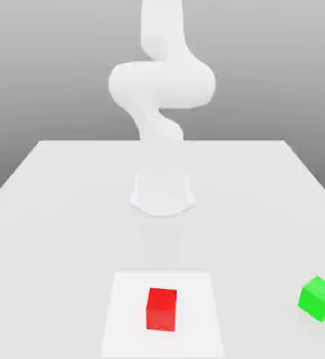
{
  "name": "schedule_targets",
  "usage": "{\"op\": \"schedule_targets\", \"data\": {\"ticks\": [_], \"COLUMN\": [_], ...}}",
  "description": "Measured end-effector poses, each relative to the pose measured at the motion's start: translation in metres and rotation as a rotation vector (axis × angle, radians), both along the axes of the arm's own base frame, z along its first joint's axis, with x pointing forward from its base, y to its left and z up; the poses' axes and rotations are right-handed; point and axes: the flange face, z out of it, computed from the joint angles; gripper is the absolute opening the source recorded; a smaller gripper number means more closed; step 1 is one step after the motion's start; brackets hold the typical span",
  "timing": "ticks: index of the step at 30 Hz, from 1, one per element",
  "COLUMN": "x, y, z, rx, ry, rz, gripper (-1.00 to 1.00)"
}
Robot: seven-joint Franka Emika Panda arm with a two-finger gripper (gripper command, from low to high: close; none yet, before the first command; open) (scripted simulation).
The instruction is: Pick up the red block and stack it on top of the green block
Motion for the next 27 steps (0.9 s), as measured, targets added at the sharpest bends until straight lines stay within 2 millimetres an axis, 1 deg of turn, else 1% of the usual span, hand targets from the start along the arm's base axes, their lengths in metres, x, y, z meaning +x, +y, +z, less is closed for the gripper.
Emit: {"op": "schedule_targets", "data": {"ticks": [2,5,8,11,13,16,18,21,23,27], "x": [0.025,0.054,0.073,0.083,0.084,0.078,0.07,0.05,0.046,0.044], "y": [0.0,0.0,0.0,-0.001,-0.001,-0.002,-0.002,-0.001,-0.001,-0.001], "z": [-0.041,-0.103,-0.167,-0.231,-0.274,-0.337,-0.378,-0.436,-0.464,-0.51], "rx": [0.002,0.005,0.009,0.013,0.017,0.022,0.027,0.034,0.036,0.036], "ry": [0.069,0.167,0.265,0.362,0.426,0.524,0.588,0.685,0.709,0.717], "rz": [-0.008,-0.02,-0.031,-0.042,-0.049,-0.059,-0.067,-0.077,-0.079,-0.08], "gripper": [0.0,0.0,0.0,0.0,0.0,0.0,0.0,0.0,0.0,0.0]}}
